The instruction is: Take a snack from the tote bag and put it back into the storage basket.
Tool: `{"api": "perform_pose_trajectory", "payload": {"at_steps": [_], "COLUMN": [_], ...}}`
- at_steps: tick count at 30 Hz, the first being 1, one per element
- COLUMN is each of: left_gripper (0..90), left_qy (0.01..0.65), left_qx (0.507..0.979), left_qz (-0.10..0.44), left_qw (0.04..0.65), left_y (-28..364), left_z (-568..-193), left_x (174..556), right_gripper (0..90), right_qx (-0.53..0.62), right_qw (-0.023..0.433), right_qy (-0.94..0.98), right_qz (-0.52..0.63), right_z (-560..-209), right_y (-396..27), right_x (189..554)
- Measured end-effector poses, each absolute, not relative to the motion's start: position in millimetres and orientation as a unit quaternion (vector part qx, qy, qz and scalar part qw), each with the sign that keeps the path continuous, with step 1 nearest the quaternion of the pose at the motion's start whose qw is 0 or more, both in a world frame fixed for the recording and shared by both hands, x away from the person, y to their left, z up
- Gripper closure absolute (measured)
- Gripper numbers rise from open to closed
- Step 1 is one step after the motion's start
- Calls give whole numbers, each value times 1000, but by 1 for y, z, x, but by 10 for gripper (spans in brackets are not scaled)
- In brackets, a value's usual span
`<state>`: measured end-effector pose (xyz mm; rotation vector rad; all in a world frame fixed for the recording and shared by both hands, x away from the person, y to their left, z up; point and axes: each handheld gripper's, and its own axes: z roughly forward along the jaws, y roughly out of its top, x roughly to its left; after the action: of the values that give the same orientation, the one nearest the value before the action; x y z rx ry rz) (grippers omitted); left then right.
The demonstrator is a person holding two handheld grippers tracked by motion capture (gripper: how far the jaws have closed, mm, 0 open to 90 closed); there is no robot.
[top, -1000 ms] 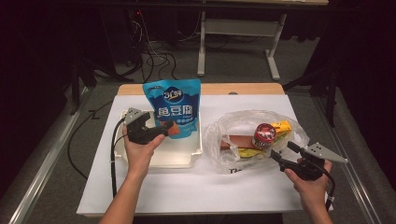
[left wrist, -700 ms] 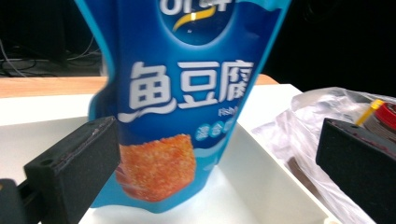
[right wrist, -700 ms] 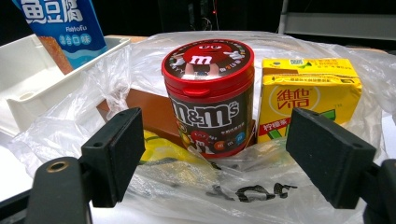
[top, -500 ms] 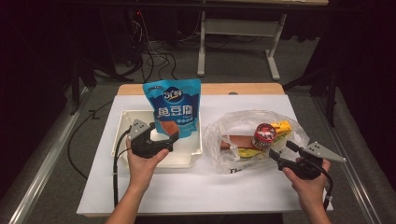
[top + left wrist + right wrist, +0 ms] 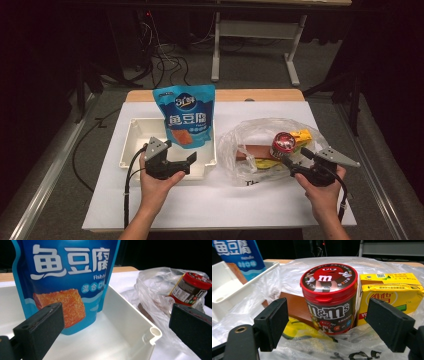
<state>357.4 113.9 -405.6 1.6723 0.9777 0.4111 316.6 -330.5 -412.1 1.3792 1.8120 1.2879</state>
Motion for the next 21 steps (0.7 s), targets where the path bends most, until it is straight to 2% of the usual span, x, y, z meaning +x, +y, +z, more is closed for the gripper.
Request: {"api": "perform_pose_trajectory", "payload": {"at_steps": [8,21], "left_gripper": [7,10], "left_qy": [410,412], "left_qx": [713,712], "left_qz": [162,154], "left_qw": [546,547], "left_y": [109,106], "left_z": [-412,-415], "left_x": [355,354], "right_gripper": [164,162], "right_qx": [523,550], "right_qw": [251,264], "right_qy": [676,671], "right_qz": [455,422], "right_z": [-409,-420], "right_y": [-317,-303], "right_x": [331,351]}}
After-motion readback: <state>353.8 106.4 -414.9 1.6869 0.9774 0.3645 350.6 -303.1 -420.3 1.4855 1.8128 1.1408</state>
